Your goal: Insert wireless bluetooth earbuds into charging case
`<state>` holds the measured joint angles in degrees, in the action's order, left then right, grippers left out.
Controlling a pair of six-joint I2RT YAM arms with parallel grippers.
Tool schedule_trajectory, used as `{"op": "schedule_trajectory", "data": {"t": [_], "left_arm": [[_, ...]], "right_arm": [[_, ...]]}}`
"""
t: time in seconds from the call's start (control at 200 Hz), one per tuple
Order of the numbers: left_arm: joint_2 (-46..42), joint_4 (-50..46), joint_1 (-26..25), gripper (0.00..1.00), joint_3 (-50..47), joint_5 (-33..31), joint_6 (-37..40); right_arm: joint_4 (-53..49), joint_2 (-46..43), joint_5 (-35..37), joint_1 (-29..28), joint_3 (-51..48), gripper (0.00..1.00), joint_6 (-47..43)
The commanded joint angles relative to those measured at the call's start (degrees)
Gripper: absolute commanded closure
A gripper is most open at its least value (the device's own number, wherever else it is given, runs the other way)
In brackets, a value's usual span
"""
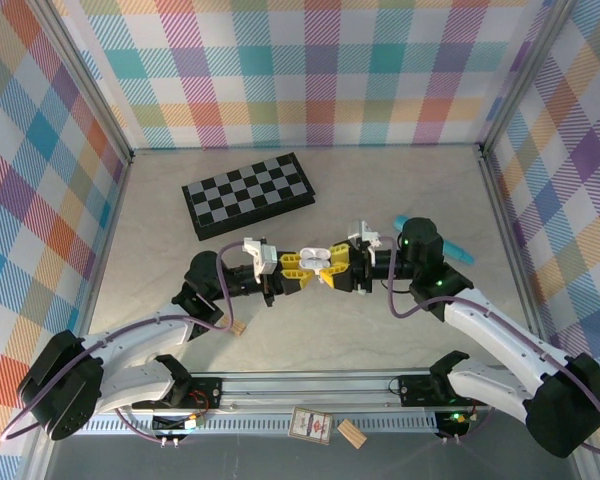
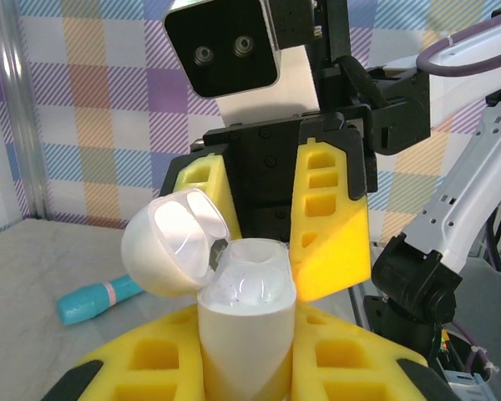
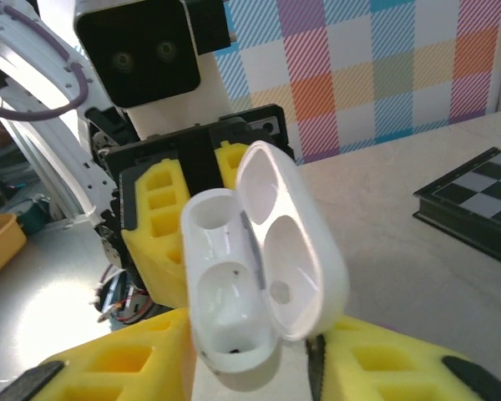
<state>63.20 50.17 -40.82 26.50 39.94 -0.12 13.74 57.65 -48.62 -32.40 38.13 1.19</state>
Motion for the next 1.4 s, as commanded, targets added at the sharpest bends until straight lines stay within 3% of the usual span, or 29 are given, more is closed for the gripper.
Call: {"op": "schedule_trajectory", "data": {"t": [0.0,0.315,0.45,0.565,0.895,1.13,1.17,1.23,1.335,1.4], "left_arm": [[0.17,4.09,-0.69,0.91,2.06,2.22,-1.16],[-0.19,3.27,-0.75,0.86,1.66,0.88,-0.14],[-1.02,0.27,-0.75,0.75,2.04,0.80,0.96],[-1.80,-2.18,-0.75,0.72,2.25,0.67,2.16],[-0.90,-3.47,-0.73,0.73,3.23,1.48,1.86],[-0.75,-5.19,-0.75,0.88,3.41,1.82,2.82],[-0.97,-5.35,-0.75,0.91,3.17,1.42,3.42],[-1.21,-4.55,-0.75,0.93,2.26,-0.24,4.26],[-1.64,-1.62,-0.18,0.94,-0.24,-3.65,5.04],[-1.86,-0.15,0.98,0.95,-1.66,-4.61,4.91]], "right_arm": [[1.15,0.46,-1.09,-0.38,0.11,0.69,-0.75],[-1.39,-0.98,0.00,-0.38,0.70,0.85,-1.53],[-3.39,-1.21,0.04,-0.38,1.72,0.86,-2.78],[-5.95,-0.93,0.95,-0.38,2.56,0.86,-4.68],[-6.90,0.20,0.82,-0.38,3.34,0.87,-5.34],[-7.54,-0.32,1.63,-0.36,3.28,0.87,-5.76],[-7.65,-0.64,1.80,-0.38,3.20,0.83,-5.76],[-7.65,-1.16,2.78,-0.38,3.14,0.70,-5.60],[-7.79,-2.94,4.95,-0.36,2.22,0.36,-6.31],[-6.63,-4.73,7.31,-0.15,0.38,0.29,-6.34]]}}
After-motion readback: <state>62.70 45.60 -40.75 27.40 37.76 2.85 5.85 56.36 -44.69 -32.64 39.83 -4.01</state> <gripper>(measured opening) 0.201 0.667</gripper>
